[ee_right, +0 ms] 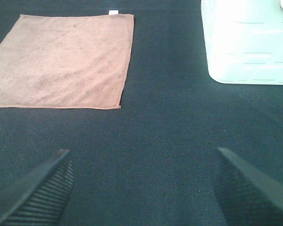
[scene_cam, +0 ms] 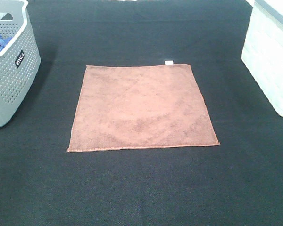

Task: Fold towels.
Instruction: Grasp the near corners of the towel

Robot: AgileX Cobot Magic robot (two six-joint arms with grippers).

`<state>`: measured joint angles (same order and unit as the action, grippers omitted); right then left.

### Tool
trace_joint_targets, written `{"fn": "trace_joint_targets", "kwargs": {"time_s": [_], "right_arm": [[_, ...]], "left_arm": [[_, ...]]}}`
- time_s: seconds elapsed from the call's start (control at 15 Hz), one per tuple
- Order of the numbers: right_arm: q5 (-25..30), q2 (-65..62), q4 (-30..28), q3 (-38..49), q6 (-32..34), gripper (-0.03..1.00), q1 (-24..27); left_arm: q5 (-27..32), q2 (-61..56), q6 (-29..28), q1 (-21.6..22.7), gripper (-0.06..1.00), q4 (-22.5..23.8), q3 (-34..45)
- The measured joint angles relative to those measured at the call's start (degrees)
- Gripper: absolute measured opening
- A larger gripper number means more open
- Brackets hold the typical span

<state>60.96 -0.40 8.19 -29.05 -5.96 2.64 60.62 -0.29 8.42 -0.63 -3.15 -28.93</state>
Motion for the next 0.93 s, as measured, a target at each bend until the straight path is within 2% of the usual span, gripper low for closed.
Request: {"fn": "trace_joint_targets", "kwargs": {"time_s": [0.93], "right_arm": [[0.0, 0.0, 0.0, 0.0, 0.0, 0.76, 0.0]], "left_arm": [[0.0, 0.0, 0.0, 0.0, 0.6, 0.0, 0.0]]}}
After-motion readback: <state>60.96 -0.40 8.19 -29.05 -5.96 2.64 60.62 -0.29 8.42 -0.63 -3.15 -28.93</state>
